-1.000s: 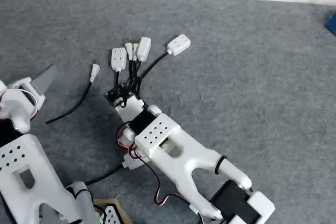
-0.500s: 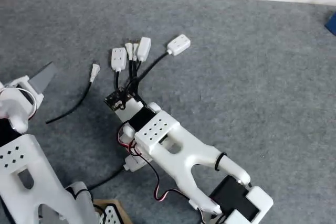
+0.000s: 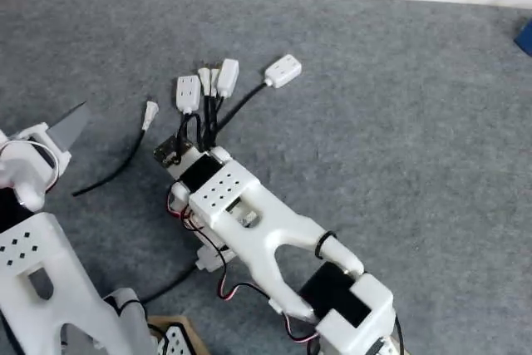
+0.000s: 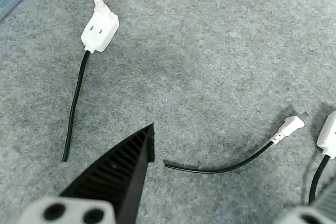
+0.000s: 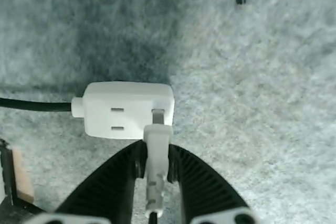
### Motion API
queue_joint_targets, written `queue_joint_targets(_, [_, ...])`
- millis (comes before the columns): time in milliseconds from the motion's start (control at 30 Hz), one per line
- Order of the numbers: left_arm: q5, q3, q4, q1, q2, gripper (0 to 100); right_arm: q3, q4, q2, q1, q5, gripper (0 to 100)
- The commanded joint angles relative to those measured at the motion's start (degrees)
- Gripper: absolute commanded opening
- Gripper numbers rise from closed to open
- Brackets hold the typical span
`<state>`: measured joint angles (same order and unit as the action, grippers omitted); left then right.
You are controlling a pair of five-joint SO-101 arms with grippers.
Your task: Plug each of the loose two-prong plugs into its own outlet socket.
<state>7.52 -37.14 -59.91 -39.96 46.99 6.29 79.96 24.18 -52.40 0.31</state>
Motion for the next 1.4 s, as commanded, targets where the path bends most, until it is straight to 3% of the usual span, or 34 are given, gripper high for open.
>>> queue_joint_targets(0, [0.35,0.84,0.09,-0.31,0.75,49,-0.31,-1.45,7.43,1.19,0.44,0.5])
queue_joint_targets(233, [0.35,-1.1,0.18,-0.22,0.75,49,-0.92,-1.36,7.43,3.03,-0.09,0.5])
queue_joint_targets(467, [0.26,-1.45,0.18,-0.22,0.84,49,-8.92,-2.86,5.14,6.55,-11.52,0.5])
queue_joint_targets(633, [0.26,-1.45,0.18,-0.22,0.84,49,-9.19,-5.49,5.32,6.9,-10.99,0.5])
queue_joint_targets(967, [0.26,-2.42,0.26,-0.22,0.84,49,-3.74,0.48,4.09,5.67,-9.58,0.5])
queue_joint_targets(1367, [0.26,-2.68,0.26,0.57,0.75,49,14.99,-2.42,-24.75,2.33,-10.29,0.5])
